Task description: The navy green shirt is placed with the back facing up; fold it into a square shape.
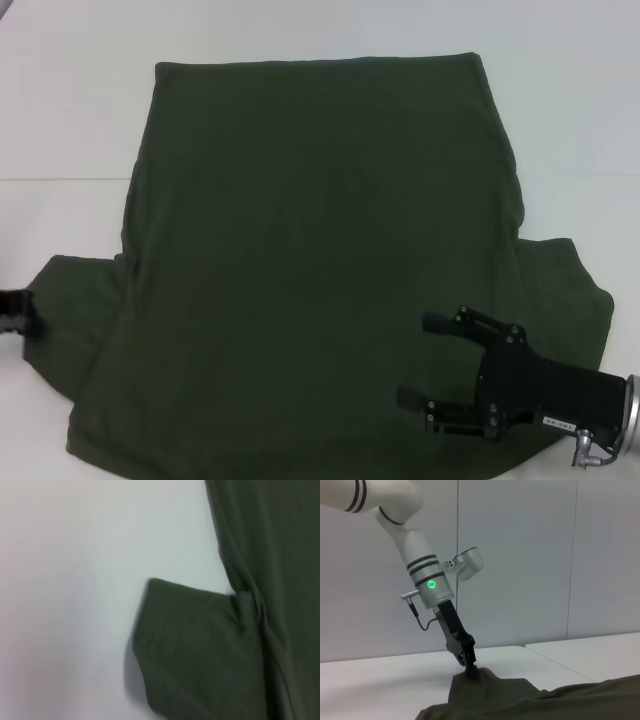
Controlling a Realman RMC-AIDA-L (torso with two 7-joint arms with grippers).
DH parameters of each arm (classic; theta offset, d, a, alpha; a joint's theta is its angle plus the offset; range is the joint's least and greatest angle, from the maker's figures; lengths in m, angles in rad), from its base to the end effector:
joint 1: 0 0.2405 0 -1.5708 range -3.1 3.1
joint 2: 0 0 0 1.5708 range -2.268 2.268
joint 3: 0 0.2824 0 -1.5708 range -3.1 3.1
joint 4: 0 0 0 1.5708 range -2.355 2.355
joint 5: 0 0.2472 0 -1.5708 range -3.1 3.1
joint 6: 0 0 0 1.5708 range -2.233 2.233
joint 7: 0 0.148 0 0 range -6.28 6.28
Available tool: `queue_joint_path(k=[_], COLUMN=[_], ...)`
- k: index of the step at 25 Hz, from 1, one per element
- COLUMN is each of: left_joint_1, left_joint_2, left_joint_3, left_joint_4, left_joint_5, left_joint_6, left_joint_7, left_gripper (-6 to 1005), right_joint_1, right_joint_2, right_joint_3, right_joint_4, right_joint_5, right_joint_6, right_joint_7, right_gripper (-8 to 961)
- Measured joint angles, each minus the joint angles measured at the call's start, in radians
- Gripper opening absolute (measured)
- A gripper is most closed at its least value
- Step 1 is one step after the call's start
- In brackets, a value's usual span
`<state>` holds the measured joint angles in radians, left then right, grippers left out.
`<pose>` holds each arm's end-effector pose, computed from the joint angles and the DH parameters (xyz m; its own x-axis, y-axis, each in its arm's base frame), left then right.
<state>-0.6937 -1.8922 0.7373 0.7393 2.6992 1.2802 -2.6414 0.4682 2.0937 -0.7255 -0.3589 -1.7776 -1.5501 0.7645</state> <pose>-0.3614 0.4468 0.0882 0.1884 0.9318 0.3104 0.8827 -0.0220 -0.4695 0.3180 0.3265 -0.0676 0.7919 -0.0120 -0.6106 -0.2542 -0.9155 -0.3117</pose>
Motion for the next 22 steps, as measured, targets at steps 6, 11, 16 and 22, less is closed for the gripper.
queue_joint_path(k=[6,11,16,22], left_joint_1=[-0.012,-0.024,-0.027,-0.023], left_joint_2=[0.027,0.029,0.035,0.038], left_joint_3=[-0.008,-0.007,-0.010,-0.022], left_joint_4=[0.020,0.023,0.038,0.047], left_joint_5=[0.036,0.051,0.060,0.076], left_joint_6=[0.004,0.006,0.013,0.025], left_joint_7=[0.003,0.001,-0.003,-0.016], left_gripper=[2,2,2,2], right_joint_1=[0.004,0.005,0.006,0.006], right_joint_2=[0.000,0.001,0.002,0.002], right_joint_3=[0.000,0.000,0.000,0.000], right_joint_4=[0.000,0.002,0.004,0.006], right_joint_5=[0.000,0.000,0.000,0.000], right_joint_6=[-0.001,-0.001,-0.001,-0.002], right_joint_7=[0.001,0.001,0.001,-0.003], right_gripper=[938,938,939,938])
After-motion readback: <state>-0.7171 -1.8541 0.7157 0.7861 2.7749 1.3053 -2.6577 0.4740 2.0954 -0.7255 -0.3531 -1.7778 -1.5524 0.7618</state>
